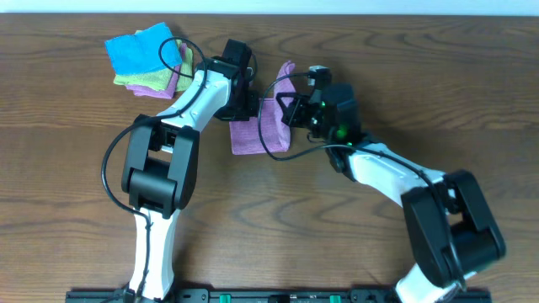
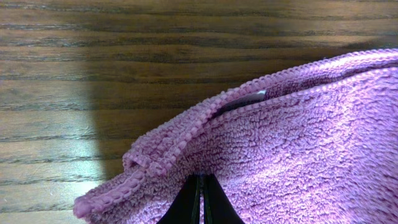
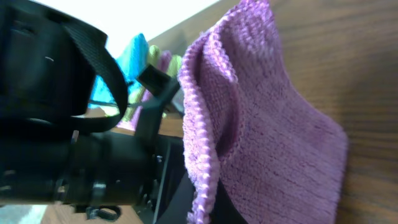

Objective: Fold the cloth
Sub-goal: 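Fold the right end over toward the left gripper with the right gripper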

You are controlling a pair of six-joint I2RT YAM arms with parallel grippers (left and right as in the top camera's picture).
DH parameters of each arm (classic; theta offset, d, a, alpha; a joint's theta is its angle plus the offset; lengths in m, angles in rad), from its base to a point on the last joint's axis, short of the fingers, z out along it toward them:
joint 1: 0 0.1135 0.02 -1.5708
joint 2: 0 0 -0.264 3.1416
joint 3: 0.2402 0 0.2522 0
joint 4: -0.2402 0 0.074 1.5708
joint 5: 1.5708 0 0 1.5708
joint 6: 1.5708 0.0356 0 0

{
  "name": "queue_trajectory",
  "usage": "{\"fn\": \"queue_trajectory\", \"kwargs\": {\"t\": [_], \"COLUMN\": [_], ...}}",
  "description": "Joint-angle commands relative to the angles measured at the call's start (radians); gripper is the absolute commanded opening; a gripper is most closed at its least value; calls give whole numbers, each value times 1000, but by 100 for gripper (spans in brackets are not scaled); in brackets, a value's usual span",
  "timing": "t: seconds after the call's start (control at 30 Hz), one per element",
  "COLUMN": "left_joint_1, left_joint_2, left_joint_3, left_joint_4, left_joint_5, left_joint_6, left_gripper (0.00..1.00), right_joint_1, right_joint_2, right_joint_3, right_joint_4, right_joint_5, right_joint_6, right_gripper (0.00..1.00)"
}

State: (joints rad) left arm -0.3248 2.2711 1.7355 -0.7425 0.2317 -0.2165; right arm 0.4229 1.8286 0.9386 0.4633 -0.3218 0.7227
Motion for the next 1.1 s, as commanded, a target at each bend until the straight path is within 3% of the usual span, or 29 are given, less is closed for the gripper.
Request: {"fn": "queue_trajectory", "kwargs": {"t": [0.0, 0.87, 1.07], "left_joint_1": [0, 134, 162], "left_joint_2": [6, -243, -296], "left_joint_3": [-12, -8, -8], "left_joint_4": [-12, -57, -65], "left_joint_5": [-7, 5, 5], "left_joint_6": [-25, -45, -45], "left_gripper": [6, 6, 6], "right_joint_1": [19, 107, 141], "right_joint_2": [50, 161, 193], "right_joint_3": [31, 59, 95], "right_joint_4": [-11, -34, -34], "right_joint_5": [-21, -19, -18], "right_joint_6": [-26, -126, -137], "right_gripper": [1, 2, 7]}}
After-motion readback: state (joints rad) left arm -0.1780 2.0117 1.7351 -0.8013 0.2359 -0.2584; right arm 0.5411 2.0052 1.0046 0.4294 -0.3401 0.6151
